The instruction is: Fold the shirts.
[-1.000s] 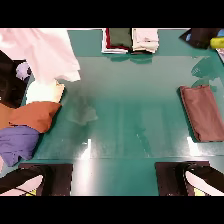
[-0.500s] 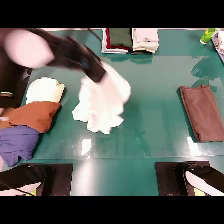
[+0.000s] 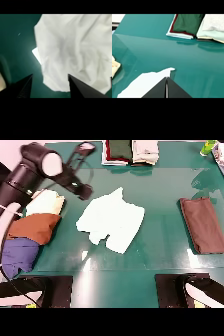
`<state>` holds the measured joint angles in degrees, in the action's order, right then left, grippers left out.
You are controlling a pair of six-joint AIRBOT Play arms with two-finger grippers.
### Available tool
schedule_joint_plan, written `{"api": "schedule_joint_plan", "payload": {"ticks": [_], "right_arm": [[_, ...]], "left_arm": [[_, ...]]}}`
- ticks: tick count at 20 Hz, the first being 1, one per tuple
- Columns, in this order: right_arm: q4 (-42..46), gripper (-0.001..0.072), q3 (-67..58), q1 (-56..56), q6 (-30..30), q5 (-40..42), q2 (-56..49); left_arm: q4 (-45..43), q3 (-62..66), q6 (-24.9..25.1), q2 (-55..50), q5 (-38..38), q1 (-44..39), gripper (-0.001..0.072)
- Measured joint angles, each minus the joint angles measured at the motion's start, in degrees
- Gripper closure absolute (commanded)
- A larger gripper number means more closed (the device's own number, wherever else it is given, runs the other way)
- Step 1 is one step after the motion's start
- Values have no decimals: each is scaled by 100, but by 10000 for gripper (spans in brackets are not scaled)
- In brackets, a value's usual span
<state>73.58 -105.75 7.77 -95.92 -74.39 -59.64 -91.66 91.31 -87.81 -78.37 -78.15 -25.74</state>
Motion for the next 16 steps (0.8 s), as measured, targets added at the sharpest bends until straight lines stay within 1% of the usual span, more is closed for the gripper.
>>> {"api": "schedule_joint_plan", "payload": {"ticks": [2,5,8,12,13,14,15,16], "right_arm": [[0,693,164,0,0,-37,0],[-2,693,566,0,0,-39,0],[-2,693,1043,0,0,7,-2],[-33,693,1652,0,0,125,-2],[-33,693,1781,0,0,146,-2],[-42,692,1915,0,-2,186,-2],[-42,692,2046,0,-2,208,-2],[-42,693,2173,0,0,232,-2]], "left_arm": [[382,-619,-50,28,70,551,177],[890,-1676,-87,17,632,1003,177],[1381,-2354,-101,-203,1117,1150,178],[1788,-2675,-66,-588,1451,1222,180],[1849,-2706,-61,-640,1495,1231,202],[1888,-2730,-55,-682,1569,1241,398],[1926,-2750,-42,-710,1606,1250,610],[1952,-2763,-35,-734,1648,1252,679]]}}
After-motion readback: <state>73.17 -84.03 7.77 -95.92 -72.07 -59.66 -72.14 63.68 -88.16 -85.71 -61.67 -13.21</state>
